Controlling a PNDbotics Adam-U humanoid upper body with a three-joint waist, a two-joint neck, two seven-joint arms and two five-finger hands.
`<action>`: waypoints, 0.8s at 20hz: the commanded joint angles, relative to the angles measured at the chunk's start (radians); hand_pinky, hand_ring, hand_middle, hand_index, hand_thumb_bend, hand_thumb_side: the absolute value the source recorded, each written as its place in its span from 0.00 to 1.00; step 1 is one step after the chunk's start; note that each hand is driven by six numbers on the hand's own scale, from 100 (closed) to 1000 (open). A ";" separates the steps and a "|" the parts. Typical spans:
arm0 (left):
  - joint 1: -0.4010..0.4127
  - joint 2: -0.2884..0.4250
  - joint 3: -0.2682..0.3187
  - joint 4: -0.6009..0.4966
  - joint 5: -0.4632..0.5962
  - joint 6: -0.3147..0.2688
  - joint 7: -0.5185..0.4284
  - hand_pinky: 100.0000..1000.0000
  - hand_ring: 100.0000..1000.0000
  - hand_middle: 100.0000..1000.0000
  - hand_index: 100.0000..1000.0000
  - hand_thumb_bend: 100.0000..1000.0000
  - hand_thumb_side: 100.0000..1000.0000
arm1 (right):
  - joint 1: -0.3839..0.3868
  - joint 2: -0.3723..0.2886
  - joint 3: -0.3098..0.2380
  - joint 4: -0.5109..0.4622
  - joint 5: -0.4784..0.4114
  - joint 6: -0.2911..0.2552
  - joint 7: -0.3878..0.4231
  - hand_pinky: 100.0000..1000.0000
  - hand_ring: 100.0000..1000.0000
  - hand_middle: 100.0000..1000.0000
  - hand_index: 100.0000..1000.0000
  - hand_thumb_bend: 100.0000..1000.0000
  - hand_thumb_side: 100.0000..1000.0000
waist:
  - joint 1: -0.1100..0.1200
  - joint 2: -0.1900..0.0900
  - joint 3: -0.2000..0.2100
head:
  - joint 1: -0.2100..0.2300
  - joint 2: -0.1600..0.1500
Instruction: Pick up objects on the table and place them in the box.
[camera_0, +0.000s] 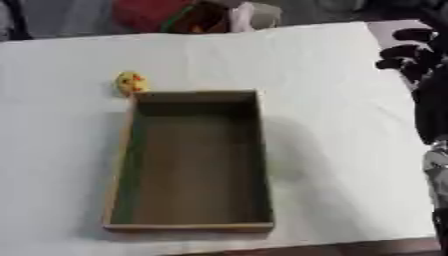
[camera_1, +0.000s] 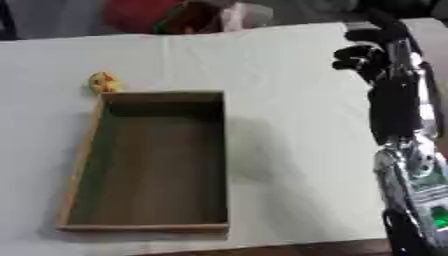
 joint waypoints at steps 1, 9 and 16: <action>-0.007 0.019 0.007 -0.022 -0.002 0.000 -0.001 0.31 0.34 0.38 0.61 0.00 0.69 | -0.008 -0.012 -0.003 -0.020 0.009 -0.001 0.004 0.55 0.56 0.61 0.85 0.00 0.79 | 0.000 -0.011 0.000 | -0.002 -0.010; -0.027 0.091 -0.001 -0.022 -0.001 0.003 0.000 0.31 0.34 0.38 0.62 0.00 0.67 | -0.011 -0.027 -0.002 -0.020 0.013 -0.007 0.008 0.55 0.56 0.61 0.85 0.00 0.79 | 0.009 0.004 -0.008 | -0.008 0.000; -0.068 0.239 -0.032 -0.022 -0.020 0.039 -0.010 0.31 0.34 0.39 0.61 0.00 0.65 | -0.024 -0.088 -0.001 -0.020 0.017 -0.068 -0.008 0.55 0.56 0.61 0.84 0.00 0.78 | 0.021 0.035 -0.017 | -0.012 -0.020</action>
